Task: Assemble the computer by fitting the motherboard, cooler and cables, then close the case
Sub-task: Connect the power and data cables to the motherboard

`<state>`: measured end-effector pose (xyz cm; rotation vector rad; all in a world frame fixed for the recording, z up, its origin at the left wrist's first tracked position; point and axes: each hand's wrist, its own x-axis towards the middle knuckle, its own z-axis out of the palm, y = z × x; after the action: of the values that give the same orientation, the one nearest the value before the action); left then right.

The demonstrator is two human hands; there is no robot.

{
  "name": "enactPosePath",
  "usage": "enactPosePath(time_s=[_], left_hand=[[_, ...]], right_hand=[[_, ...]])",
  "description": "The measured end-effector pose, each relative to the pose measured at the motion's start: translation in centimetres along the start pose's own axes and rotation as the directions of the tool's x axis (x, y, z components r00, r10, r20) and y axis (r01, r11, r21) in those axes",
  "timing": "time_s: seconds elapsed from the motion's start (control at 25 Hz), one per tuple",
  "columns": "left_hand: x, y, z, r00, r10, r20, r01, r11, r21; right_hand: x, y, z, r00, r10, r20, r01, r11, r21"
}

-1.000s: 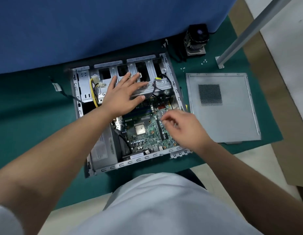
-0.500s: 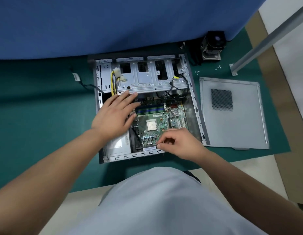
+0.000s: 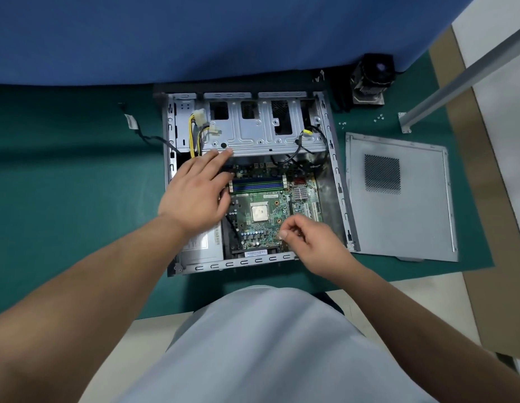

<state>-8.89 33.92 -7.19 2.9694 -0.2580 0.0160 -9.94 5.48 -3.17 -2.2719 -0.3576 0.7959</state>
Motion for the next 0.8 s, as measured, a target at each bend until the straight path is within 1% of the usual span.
enactPosePath(time_s=[0.08,0.2,0.28,0.36,0.52,0.6,0.68,0.8], left_hand=[[-0.1,0.0,0.0,1.000,-0.002,-0.007,0.002,1.000,0.001],[0.0,0.0,0.1,1.000,-0.002,-0.015,0.002,1.000,0.013],[0.0,-0.1,0.2,1.000,-0.006,-0.013,0.006,1.000,0.019],[0.0,-0.2,0.2,1.000,-0.008,-0.022,0.008,1.000,0.011],[0.0,-0.2,0.2,1.000,0.000,-0.030,0.001,1.000,0.008],[0.0,-0.2,0.2,1.000,-0.003,-0.021,0.003,1.000,0.013],[0.0,-0.2,0.3,1.000,0.000,-0.019,0.001,1.000,0.017],[0.0,-0.2,0.2,1.000,0.001,-0.016,-0.001,1.000,0.014]], right_hand=[[1.2,-0.1,-0.1,0.987,0.153,-0.043,-0.148,0.984,0.104],[3.9,-0.2,0.0,0.916,0.397,-0.055,-0.361,0.877,0.318],[5.4,-0.2,0.1,0.868,0.492,-0.068,-0.429,0.811,0.398],[6.5,0.1,0.4,0.830,0.553,-0.074,-0.468,0.763,0.446],[7.3,1.1,0.5,0.771,0.637,0.029,-0.555,0.648,0.522],[7.3,1.5,0.4,0.762,0.643,0.076,-0.584,0.631,0.511],[7.2,1.7,0.5,0.769,0.635,0.073,-0.592,0.664,0.457],[7.0,1.8,0.9,0.816,0.577,0.033,-0.551,0.761,0.341]])
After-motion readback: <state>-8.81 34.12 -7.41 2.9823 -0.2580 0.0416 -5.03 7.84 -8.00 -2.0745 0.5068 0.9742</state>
